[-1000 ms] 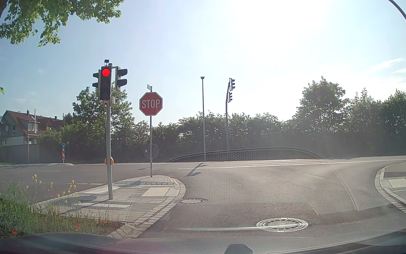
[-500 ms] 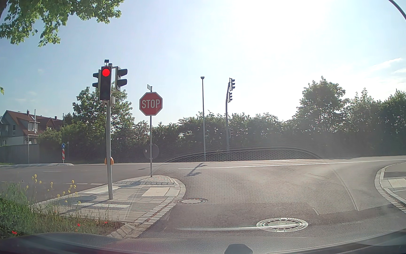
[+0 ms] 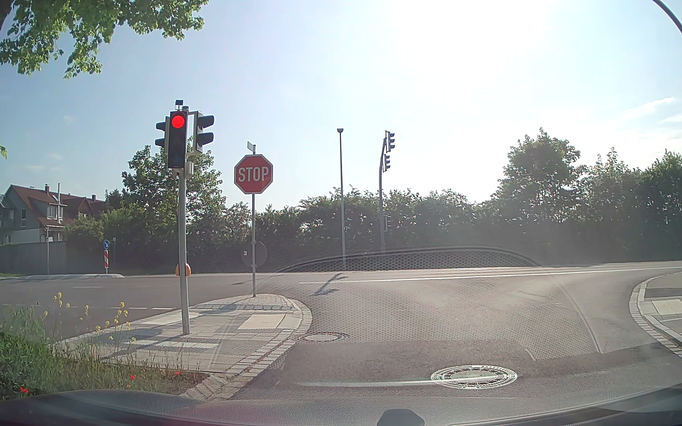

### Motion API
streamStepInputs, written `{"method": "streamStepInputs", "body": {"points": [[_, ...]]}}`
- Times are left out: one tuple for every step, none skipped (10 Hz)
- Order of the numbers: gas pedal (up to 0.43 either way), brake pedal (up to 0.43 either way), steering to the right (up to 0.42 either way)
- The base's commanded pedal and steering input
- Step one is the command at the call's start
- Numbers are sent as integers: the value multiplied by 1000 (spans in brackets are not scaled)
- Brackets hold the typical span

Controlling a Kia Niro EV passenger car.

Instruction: Follow the waypoints while adhering to traffic rules and regulations

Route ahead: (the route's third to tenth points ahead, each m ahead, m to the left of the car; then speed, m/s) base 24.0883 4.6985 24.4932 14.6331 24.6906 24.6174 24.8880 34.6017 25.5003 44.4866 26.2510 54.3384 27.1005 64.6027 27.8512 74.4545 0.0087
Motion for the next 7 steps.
{"method": "streamStepInputs", "body": {"points": [[0, 201, 79], [0, 201, 79], [0, 201, 78], [0, 195, 73], [0, 195, 69], [0, 171, 66], [0, 152, 63]]}}
